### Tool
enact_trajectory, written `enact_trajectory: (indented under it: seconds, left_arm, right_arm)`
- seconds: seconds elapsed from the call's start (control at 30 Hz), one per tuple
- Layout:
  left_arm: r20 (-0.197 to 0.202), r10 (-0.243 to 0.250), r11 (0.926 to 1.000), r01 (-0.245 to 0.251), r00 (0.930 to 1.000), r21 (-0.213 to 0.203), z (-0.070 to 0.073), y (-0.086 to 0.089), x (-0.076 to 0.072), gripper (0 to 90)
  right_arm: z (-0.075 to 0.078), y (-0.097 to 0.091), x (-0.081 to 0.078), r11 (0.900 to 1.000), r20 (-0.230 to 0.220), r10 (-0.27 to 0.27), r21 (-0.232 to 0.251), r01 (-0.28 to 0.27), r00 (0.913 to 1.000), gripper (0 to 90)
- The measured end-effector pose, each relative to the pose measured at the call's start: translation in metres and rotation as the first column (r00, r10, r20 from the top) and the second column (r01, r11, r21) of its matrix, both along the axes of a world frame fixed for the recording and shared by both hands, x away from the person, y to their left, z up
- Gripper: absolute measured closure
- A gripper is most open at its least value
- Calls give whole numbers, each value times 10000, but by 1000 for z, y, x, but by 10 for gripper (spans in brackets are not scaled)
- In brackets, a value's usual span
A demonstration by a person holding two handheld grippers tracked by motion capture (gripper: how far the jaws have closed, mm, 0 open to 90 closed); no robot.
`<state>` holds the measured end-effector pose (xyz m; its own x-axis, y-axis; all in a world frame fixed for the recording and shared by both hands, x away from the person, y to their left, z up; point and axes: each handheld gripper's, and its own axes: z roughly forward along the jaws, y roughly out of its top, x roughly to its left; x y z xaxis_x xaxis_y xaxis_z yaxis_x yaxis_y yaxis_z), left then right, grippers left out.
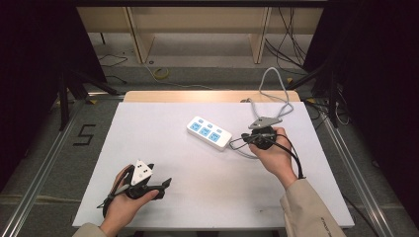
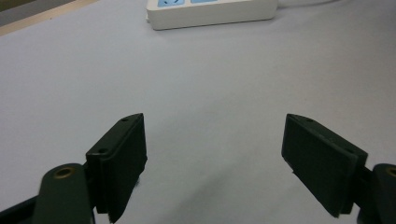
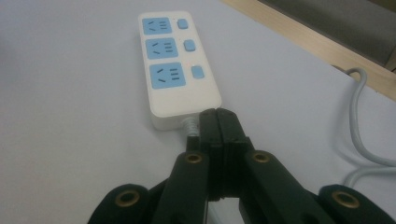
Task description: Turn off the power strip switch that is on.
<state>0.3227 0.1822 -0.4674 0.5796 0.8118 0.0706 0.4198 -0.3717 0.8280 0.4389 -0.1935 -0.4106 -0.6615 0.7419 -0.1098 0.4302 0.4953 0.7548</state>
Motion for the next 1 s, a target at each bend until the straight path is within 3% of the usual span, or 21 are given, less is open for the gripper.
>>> enact_trajectory:
  seconds: [0.57,1.0]
  left_arm:
    - [-15,-40,10000,40,10000,-47,0,0,0,220]
    - [-5,-76,10000,76,10000,-7,0,0,0,220]
  right_arm:
    - [-2,16,18,9995,-304,197,-251,-204,9993,900]
    - [0,14,30,9998,-642,62,-168,-73,9979,900]
